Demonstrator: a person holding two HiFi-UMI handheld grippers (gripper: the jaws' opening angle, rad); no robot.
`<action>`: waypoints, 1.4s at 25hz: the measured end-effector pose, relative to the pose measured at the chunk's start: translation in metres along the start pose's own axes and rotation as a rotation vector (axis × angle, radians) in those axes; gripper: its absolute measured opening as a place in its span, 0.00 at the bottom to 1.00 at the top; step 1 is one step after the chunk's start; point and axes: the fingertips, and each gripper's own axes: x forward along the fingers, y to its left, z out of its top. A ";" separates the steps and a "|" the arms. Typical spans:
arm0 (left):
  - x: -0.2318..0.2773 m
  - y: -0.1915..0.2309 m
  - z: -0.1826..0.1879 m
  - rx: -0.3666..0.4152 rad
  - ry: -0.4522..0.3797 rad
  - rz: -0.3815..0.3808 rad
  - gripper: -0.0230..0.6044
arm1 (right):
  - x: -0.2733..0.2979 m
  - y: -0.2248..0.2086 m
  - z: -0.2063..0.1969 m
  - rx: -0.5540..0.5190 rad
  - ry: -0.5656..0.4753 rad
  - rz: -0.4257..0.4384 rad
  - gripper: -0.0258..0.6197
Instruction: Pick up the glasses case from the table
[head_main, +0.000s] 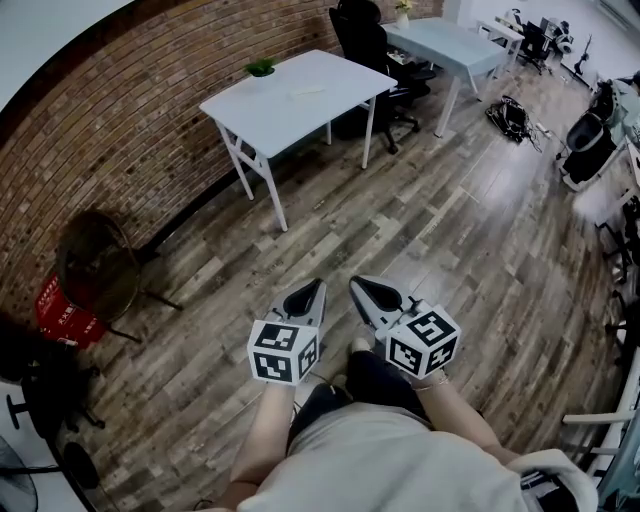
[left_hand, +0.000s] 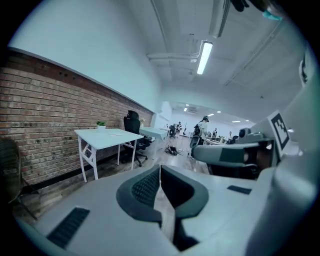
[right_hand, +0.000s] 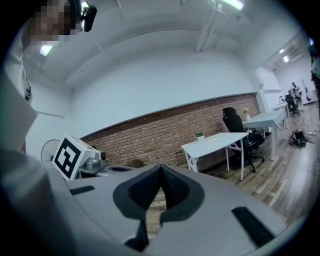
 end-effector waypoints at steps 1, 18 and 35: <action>0.003 0.002 0.000 -0.001 0.001 0.000 0.05 | 0.002 -0.004 0.000 0.003 -0.002 -0.004 0.04; 0.147 0.099 0.061 -0.031 0.031 0.082 0.05 | 0.120 -0.154 0.055 0.010 0.001 0.037 0.04; 0.275 0.150 0.128 -0.012 0.033 0.131 0.05 | 0.204 -0.264 0.113 -0.008 -0.010 0.117 0.04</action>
